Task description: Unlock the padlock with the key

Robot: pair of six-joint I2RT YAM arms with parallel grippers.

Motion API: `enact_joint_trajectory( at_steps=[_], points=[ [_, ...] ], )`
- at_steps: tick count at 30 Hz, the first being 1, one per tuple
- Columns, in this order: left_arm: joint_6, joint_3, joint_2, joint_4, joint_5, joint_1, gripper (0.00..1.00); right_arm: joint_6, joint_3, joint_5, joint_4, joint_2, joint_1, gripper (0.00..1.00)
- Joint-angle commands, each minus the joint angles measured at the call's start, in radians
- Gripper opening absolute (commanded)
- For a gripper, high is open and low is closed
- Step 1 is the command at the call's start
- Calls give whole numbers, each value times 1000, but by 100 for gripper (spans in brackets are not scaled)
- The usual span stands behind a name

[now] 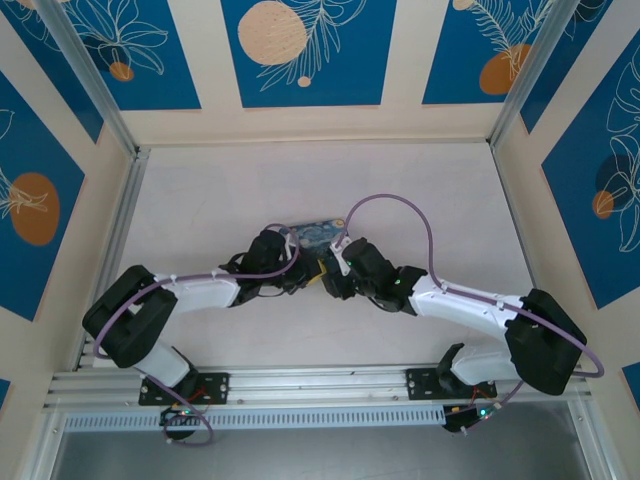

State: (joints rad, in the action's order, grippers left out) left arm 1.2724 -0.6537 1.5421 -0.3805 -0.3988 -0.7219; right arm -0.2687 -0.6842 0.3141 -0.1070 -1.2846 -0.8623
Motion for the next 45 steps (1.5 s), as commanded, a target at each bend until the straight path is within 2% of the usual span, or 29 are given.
enact_joint_trajectory(
  at_steps=[1,20,35,45],
  points=[
    [-11,-30,-13,-24,-41,-1,0,-3,13,-4,-22,4,-14,44],
    [-16,-42,-11,-16,-48,0,0,6,-30,20,4,-95,-24,38],
    [-7,-24,2,-38,-49,0,0,-13,-71,-33,20,-103,5,26],
    [-11,-21,6,-44,-50,0,0,-41,-60,-112,32,-93,18,12]
  ],
)
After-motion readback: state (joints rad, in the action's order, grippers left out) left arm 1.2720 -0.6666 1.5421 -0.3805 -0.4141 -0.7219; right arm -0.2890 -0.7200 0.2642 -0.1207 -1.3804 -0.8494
